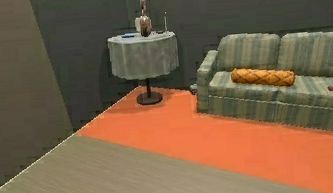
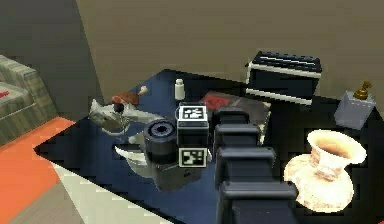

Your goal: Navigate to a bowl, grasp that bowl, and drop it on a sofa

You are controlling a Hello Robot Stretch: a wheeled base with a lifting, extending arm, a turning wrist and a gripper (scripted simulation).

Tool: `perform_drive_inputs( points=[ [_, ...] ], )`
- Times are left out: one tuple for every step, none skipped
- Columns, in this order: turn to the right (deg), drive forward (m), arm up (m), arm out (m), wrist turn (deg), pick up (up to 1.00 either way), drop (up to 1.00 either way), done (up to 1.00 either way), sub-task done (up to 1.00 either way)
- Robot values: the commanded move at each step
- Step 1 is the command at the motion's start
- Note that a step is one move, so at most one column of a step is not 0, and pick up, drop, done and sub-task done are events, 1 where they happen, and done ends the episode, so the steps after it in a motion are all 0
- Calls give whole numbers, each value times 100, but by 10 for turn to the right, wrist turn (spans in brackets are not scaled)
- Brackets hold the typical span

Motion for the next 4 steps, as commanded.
perform_drive_inputs(
  points=[
    [0,0,-12,0,0,0,0,0,0],
    [0,0,0,0,0,100,0,0,0],
    [0,0,10,0,0,0,0,0,0],
    [-450,0,0,0,0,0,0,0,0]
  ],
)
